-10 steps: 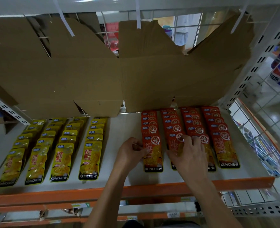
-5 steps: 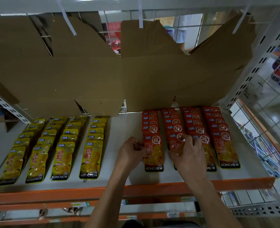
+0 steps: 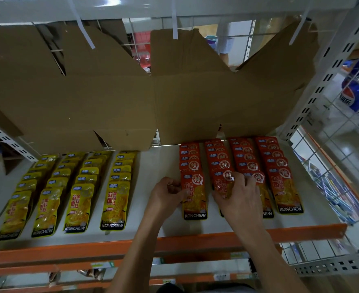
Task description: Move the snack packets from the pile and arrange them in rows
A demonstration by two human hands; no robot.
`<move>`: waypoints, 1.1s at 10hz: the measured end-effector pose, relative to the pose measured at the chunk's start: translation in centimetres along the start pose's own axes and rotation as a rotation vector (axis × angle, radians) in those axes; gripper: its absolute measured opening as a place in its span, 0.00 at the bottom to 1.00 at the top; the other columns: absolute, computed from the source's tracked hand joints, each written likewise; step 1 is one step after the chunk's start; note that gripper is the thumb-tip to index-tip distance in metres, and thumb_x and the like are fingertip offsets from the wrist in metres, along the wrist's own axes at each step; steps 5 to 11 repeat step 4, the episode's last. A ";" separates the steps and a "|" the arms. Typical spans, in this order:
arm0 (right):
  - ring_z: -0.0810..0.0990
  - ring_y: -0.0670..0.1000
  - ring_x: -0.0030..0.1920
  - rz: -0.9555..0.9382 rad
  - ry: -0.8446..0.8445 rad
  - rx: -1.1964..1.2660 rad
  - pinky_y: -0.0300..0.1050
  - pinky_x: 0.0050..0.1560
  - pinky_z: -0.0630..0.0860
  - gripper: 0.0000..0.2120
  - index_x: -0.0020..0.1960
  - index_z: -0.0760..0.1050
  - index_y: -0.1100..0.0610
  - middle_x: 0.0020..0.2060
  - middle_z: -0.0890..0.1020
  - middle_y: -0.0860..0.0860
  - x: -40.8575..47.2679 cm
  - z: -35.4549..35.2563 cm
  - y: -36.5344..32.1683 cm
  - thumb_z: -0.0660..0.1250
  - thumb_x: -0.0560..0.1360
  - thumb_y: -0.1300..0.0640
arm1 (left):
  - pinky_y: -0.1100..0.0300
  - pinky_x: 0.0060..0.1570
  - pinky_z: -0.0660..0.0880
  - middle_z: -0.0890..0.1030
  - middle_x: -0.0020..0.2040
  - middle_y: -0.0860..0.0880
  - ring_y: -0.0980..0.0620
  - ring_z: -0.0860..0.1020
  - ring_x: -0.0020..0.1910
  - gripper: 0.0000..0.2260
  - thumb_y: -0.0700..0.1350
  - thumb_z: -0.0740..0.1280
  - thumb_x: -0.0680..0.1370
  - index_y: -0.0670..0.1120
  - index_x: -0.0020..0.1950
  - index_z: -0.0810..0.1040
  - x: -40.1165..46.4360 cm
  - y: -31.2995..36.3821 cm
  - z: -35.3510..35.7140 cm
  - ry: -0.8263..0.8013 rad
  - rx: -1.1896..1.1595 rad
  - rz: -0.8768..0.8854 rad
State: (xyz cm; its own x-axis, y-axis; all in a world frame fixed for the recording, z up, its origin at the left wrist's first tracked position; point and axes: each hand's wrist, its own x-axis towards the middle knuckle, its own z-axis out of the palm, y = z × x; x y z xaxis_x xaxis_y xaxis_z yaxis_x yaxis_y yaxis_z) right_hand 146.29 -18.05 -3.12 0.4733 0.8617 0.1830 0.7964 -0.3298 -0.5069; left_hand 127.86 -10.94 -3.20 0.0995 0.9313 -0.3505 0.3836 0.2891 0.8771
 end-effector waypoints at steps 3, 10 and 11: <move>0.77 0.58 0.59 -0.194 0.053 -0.009 0.55 0.57 0.75 0.26 0.65 0.73 0.59 0.60 0.76 0.57 -0.4 -0.7 -1.1 0.72 0.73 0.45 | 0.62 0.38 0.76 0.81 0.45 0.54 0.59 0.80 0.43 0.06 0.51 0.70 0.78 0.52 0.52 0.76 -1.5 0.4 -0.5 0.161 0.152 0.115; 0.71 0.58 0.69 -0.216 -0.032 -0.022 0.57 0.67 0.70 0.29 0.70 0.70 0.57 0.68 0.72 0.57 -0.9 -0.4 -1.1 0.64 0.76 0.39 | 0.59 0.42 0.76 0.82 0.48 0.53 0.56 0.80 0.47 0.07 0.50 0.68 0.78 0.50 0.55 0.77 -2.4 0.4 -0.4 0.238 0.266 0.231; 0.71 0.58 0.69 -0.216 -0.032 -0.022 0.57 0.67 0.70 0.29 0.70 0.70 0.57 0.68 0.72 0.57 -0.9 -0.4 -1.1 0.64 0.76 0.39 | 0.59 0.42 0.76 0.82 0.48 0.53 0.56 0.80 0.47 0.07 0.50 0.68 0.78 0.50 0.55 0.77 -2.4 0.4 -0.4 0.238 0.266 0.231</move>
